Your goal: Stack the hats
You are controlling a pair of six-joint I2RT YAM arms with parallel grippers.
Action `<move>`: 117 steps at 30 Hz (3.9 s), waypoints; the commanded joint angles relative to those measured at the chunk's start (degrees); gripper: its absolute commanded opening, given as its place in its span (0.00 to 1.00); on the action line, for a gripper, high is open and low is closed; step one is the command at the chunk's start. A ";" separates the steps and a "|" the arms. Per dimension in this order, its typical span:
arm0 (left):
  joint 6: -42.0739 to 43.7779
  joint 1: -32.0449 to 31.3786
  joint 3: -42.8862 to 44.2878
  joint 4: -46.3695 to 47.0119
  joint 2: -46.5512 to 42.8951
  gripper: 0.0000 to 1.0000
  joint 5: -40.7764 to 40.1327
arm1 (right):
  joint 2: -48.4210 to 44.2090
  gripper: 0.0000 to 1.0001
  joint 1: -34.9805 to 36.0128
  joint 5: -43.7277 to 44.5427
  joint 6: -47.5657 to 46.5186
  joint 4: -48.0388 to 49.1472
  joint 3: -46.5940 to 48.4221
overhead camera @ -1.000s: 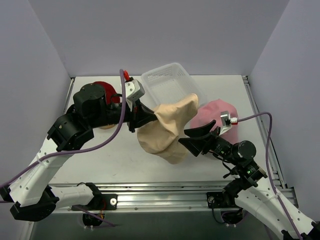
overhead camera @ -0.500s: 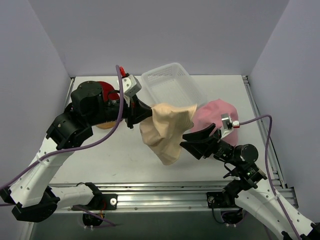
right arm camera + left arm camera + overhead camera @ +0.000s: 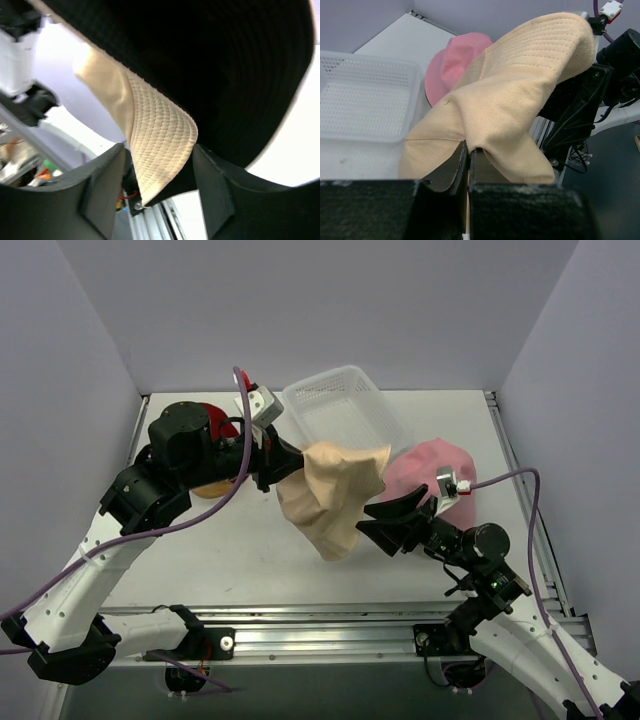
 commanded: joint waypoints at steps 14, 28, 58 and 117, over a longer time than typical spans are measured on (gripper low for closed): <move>-3.20 1.19 -0.24 6.37 -0.58 0.02 0.15 | 8.23 0.66 -0.02 0.77 -7.58 5.46 3.53; -3.56 2.78 -0.86 5.58 0.83 0.02 -4.85 | 6.30 0.37 -0.02 -5.30 -1.88 17.41 2.74; -7.16 2.69 -0.07 3.21 4.33 0.02 -13.38 | -2.22 0.00 -0.11 20.24 -5.75 -15.00 14.51; -7.86 -8.92 48.90 -3.48 54.71 0.38 -8.90 | 8.50 0.00 -15.03 76.99 3.05 -51.23 23.40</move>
